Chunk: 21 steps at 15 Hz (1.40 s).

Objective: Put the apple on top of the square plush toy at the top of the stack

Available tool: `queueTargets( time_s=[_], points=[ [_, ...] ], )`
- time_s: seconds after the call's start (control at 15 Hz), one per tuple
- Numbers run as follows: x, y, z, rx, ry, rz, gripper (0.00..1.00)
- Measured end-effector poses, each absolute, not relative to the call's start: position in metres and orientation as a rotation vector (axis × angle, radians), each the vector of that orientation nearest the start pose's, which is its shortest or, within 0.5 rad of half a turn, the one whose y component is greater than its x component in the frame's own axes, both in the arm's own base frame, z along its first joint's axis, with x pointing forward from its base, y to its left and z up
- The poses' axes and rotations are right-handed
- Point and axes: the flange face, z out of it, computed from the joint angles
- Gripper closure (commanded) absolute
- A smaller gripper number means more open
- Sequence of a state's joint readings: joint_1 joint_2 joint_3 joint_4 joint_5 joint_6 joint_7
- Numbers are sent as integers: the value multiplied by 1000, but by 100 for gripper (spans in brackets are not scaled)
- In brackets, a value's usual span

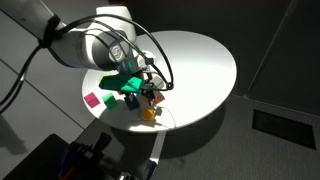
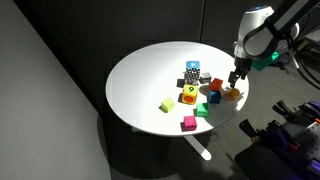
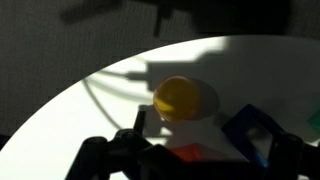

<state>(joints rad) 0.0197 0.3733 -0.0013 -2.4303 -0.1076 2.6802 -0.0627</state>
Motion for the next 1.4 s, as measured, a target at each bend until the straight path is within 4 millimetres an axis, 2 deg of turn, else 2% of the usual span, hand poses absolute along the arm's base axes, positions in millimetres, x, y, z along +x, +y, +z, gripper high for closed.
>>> queueTargets(
  time_s=[0.53,1.4],
  points=[
    [474,17,110,-3173,-393,206,0],
    [473,5,80,-3162,-422,167,0]
  ],
)
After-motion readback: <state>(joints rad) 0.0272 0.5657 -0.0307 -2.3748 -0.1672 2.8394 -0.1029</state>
